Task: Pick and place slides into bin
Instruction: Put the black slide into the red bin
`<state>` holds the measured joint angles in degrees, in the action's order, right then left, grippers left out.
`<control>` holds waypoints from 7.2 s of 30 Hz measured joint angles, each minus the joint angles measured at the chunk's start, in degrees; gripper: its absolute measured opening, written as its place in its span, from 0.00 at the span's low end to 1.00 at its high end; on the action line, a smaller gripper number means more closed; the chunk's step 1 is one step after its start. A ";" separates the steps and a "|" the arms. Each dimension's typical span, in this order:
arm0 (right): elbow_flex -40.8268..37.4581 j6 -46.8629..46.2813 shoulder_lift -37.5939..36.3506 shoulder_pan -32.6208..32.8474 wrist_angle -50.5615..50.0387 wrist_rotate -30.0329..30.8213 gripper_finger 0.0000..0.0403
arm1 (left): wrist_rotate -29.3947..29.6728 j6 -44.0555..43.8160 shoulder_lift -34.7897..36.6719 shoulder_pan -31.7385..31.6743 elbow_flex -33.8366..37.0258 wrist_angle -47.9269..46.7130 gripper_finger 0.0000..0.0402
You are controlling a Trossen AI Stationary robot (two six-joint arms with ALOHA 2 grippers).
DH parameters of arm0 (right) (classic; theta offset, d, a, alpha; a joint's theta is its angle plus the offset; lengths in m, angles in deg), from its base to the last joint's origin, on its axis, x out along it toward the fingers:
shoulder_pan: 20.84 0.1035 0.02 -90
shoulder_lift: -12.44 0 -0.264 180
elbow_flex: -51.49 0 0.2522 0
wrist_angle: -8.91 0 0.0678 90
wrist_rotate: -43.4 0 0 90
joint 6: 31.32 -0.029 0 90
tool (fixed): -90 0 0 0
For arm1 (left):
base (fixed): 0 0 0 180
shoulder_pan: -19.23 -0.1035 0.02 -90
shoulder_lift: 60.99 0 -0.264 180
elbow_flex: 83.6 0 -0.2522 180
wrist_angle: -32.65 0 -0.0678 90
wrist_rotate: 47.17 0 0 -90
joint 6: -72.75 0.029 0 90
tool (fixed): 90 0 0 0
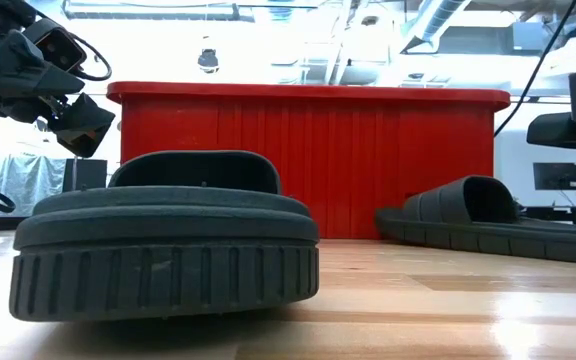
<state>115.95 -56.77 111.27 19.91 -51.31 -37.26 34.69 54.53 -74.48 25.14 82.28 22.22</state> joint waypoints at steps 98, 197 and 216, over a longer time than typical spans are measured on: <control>57.51 25.27 -0.63 -20.74 -43.56 25.49 0.00 | 0.00 0.00 -0.01 0.02 -0.01 0.00 0.52; 57.42 41.77 17.84 -73.48 -39.87 -0.27 0.38 | 0.00 -0.02 -0.01 0.02 0.00 0.02 0.52; 57.45 40.48 5.52 -71.35 -43.30 1.22 0.38 | 0.00 0.00 0.02 0.02 0.00 0.00 0.52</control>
<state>173.41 -16.29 116.79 -51.44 -94.60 -36.03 34.69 54.53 -74.46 25.17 82.28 22.22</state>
